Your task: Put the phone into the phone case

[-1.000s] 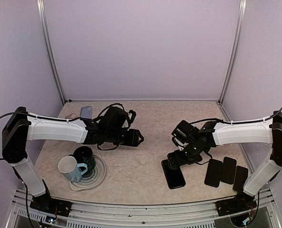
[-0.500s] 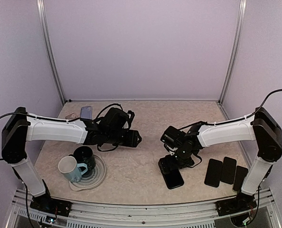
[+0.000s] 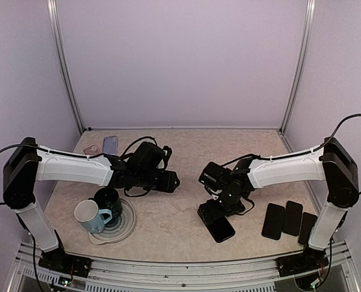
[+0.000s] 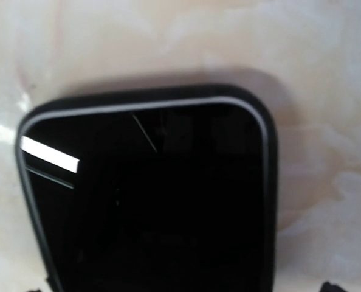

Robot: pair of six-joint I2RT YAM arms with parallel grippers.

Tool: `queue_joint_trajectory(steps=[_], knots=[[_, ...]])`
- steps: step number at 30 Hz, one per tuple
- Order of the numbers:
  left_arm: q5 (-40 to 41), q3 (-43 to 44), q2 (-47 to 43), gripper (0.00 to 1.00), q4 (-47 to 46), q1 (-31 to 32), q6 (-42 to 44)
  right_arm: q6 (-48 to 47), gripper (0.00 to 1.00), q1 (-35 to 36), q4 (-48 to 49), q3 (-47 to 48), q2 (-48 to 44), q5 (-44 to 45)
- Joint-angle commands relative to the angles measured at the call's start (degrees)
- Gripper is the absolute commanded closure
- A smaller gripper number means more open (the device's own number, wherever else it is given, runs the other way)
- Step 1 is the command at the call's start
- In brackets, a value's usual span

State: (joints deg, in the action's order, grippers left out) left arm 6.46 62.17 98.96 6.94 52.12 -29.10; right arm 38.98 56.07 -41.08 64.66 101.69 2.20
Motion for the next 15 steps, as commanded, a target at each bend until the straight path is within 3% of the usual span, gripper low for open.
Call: queue_joint_trajectory(steps=[1,15], knots=[[0.29,-0.70,0.80,0.44,-0.06,-0.09,0.91,1.14,0.01,0.53,-2.11,1.77,-2.70,1.92],[1.85,3.90,0.16,0.43,3.89,-2.75,3.97,-5.48,0.02,0.54,1.07,-1.23,4.12,-3.71]])
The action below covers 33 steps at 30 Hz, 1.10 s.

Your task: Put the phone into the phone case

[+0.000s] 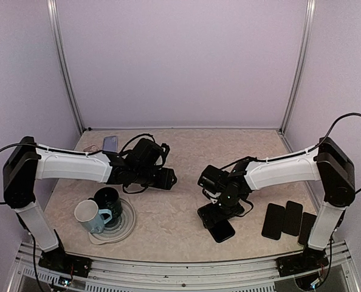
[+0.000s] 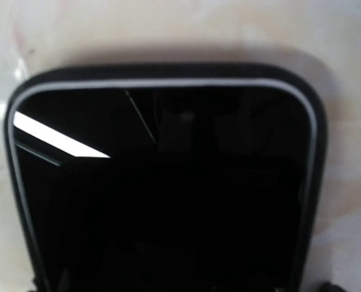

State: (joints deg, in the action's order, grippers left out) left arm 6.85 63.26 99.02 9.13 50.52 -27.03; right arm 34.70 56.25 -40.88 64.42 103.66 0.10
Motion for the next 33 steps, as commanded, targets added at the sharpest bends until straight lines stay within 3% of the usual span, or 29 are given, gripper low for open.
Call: queue_joint_trajectory(steps=[1,7,11,19,23,28,33], knots=[[2.00,4.63,-0.18,0.43,3.65,-2.99,3.17,-1.63,0.08,0.36,1.09,-1.23,2.87,-1.42],[2.38,9.30,0.73,0.43,11.05,-8.82,5.68,-2.09,0.26,-0.17,1.35,-1.42,2.63,0.03],[2.61,9.31,-0.70,0.42,12.94,-12.33,6.52,-2.83,0.29,-3.15,0.65,-1.10,0.80,3.62],[3.83,13.42,2.59,0.41,18.75,-24.65,8.03,-7.63,0.34,-19.02,7.01,3.13,-2.11,6.47],[6.72,18.19,7.73,0.41,21.59,-27.19,9.50,-8.30,0.35,-24.88,10.27,5.01,0.64,5.13],[8.46,26.29,15.53,0.38,23.52,-31.62,11.70,-9.12,0.30,-27.89,11.42,5.04,3.94,4.28],[4.03,36.53,24.61,0.34,27.50,-36.38,13.66,-10.02,0.10,-28.21,10.95,4.96,4.27,2.91]])
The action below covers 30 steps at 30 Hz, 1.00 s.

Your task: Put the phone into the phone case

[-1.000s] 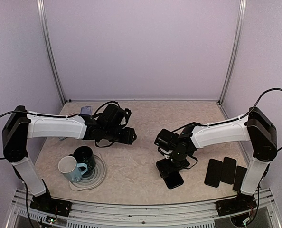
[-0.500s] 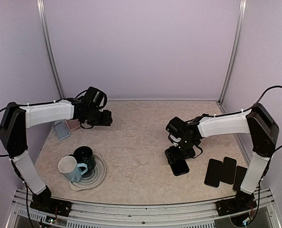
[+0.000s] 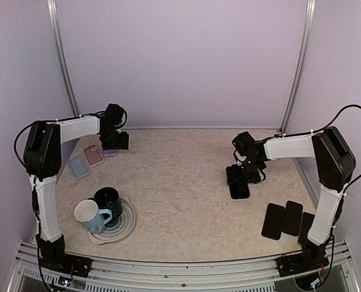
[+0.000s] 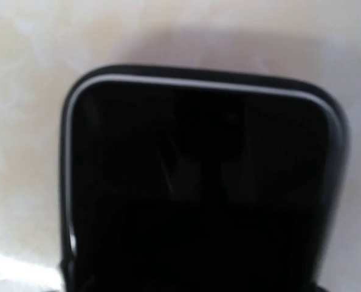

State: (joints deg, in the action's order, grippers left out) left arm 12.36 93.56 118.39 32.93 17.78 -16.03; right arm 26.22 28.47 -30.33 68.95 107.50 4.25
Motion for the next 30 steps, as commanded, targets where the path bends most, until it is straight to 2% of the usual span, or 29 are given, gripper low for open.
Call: queue_joint_trajectory(steps=[1,2,7,14,20,26,30], knots=[[-1.82,7.94,6.59,0.33,4.54,-4.32,3.01,-1.64,0.05,-0.43,0.37,0.49,0.16,-1.44],[-2.08,9.61,8.67,0.33,5.20,-4.88,3.33,-1.71,0.02,-0.43,0.23,0.45,-0.20,-1.57],[-5.46,13.74,14.30,0.33,5.48,-7.38,4.26,-2.47,0.01,-0.34,-1.03,0.38,-2.50,-0.24],[-6.83,17.71,18.93,0.42,4.63,-7.80,6.26,-2.69,0.01,-0.32,-2.25,-1.41,-4.52,0.57],[-8.82,17.89,20.04,0.59,3.95,-8.17,7.65,-2.75,0.01,-0.34,-2.57,-2.15,-6.77,1.24],[-12.07,17.32,20.76,1.00,3.99,-8.38,7.66,-3.01,0.01,-0.35,-3.79,-1.45,-8.10,1.54],[-18.26,10.30,14.74,1.00,-2.09,-7.37,5.25,-2.82,0.01,-0.34,-3.92,-2.47,-10.72,2.03]])
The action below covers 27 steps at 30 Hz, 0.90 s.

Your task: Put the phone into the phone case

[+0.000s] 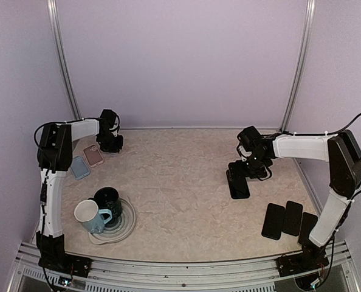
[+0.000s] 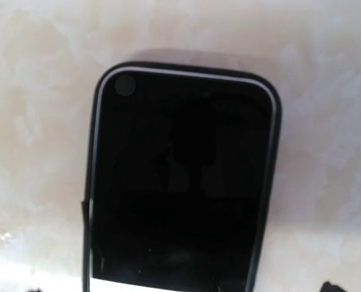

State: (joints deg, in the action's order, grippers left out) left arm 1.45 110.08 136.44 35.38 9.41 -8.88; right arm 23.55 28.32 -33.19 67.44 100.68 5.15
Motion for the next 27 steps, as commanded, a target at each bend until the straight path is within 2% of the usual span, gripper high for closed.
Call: queue_joint_trajectory(steps=[1,6,11,14,17,21,25,27], knots=[[-8.00,-8.66,-5.29,1.00,-6.21,1.68,-2.54,-0.04,0.01,-0.16,-0.91,-1.35,-4.77,1.18],[-7.88,-20.26,-17.88,1.00,-12.39,9.36,-7.86,1.20,0.01,-0.33,0.56,-3.79,-10.61,0.85],[-5.26,-31.97,-28.84,1.00,-17.28,23.53,-15.17,4.42,0.01,-0.28,1.31,-9.56,-18.40,0.33],[-2.03,-34.55,-32.81,1.00,-17.93,31.70,-19.73,6.86,0.01,-0.28,2.12,-16.67,-24.66,1.46],[1.82,-34.64,-33.92,1.00,-17.76,39.42,-23.89,8.96,0.01,-0.23,0.81,-20.22,-27.85,2.70],[3.00,-33.10,-30.82,1.00,-18.01,48.16,-30.54,13.17,0.01,-0.28,-2.01,-22.71,-27.74,5.09],[3.40,-31.90,-26.04,1.00,-18.36,54.14,-34.76,21.80,0.01,-0.28,-7.08,-24.07,-26.77,12.86],[1.52,-31.44,-24.14,1.00,-19.40,55.78,-35.87,22.47,0.01,-0.28,-7.63,-24.11,-26.79,11.94]])
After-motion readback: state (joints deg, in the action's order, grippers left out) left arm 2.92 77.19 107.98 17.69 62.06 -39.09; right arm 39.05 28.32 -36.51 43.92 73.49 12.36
